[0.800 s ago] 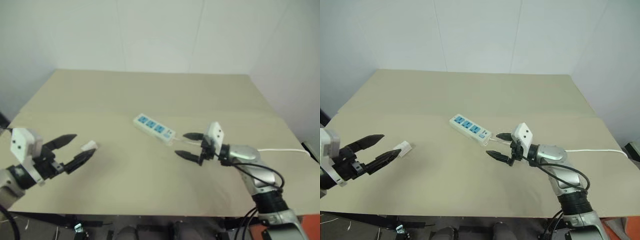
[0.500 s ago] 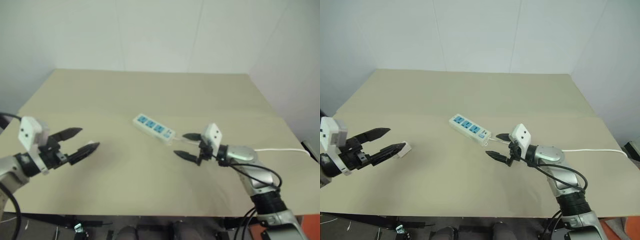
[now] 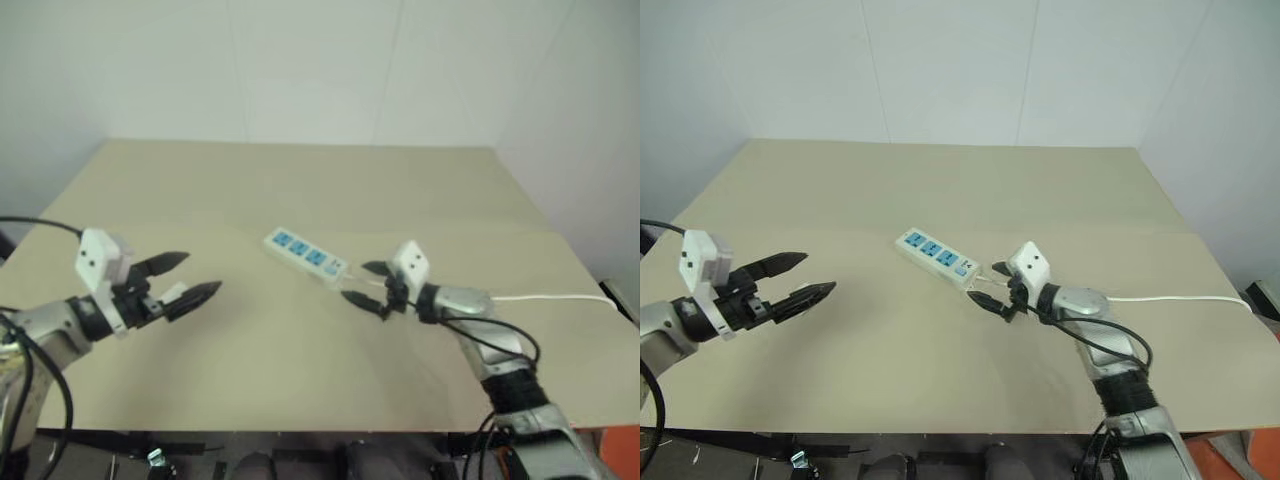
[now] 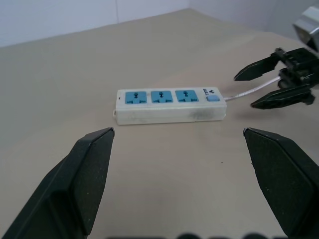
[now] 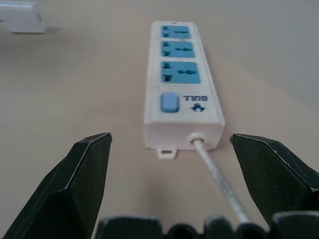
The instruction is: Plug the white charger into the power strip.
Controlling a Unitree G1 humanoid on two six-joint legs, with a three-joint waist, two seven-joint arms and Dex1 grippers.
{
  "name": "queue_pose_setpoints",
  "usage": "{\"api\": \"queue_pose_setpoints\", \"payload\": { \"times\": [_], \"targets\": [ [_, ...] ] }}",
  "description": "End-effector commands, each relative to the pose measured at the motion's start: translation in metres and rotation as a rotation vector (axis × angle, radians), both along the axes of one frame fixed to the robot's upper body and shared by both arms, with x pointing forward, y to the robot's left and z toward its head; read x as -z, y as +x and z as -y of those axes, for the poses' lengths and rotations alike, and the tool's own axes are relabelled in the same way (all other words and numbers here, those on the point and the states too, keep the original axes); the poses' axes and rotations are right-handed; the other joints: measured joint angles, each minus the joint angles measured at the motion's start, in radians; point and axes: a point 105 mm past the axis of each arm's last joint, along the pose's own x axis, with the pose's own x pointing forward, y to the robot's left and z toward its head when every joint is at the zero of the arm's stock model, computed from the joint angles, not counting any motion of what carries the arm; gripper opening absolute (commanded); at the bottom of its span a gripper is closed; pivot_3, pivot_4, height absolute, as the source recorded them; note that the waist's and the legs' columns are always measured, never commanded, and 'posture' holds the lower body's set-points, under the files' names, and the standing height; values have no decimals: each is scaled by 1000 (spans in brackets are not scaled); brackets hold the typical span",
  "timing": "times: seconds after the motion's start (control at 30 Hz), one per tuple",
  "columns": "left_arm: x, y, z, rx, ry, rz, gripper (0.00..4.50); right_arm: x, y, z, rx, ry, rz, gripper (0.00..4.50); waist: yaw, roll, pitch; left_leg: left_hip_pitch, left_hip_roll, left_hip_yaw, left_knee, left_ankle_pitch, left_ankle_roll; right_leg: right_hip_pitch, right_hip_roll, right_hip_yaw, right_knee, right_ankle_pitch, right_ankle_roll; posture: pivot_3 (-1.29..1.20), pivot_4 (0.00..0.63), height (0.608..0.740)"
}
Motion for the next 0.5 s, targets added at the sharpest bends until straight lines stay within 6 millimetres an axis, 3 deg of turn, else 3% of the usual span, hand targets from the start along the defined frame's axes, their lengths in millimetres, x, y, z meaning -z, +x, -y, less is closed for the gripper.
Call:
{"api": "queue_pose_setpoints", "payload": {
  "times": [0.03,0.1,0.2,0.5],
  "targets": [
    [-10,-4,4,-3,10,60,4500,-6,23,3,65,-52,36,4460,-1,0,0,0,0,0,0,0,0,0,0,0,0,0,0,0,150,740],
    [-9,-7,3,-20,7,61,4500,3,30,4,78,-109,7,4460,0,0,0,-1,0,0,0,0,0,0,0,0,-1,0,0,0,150,740],
    [-7,-13,2,-41,3,60,4500,13,32,6,56,-165,-25,3846,0,0,0,-1,0,0,0,0,0,0,-1,0,-1,2,-4,0,150,740],
    [-5,-17,3,-57,-5,53,4500,9,29,7,10,-102,-41,640,5,0,0,3,0,0,0,0,0,3,0,-1,0,0,0,0,150,740]
  ]
}}
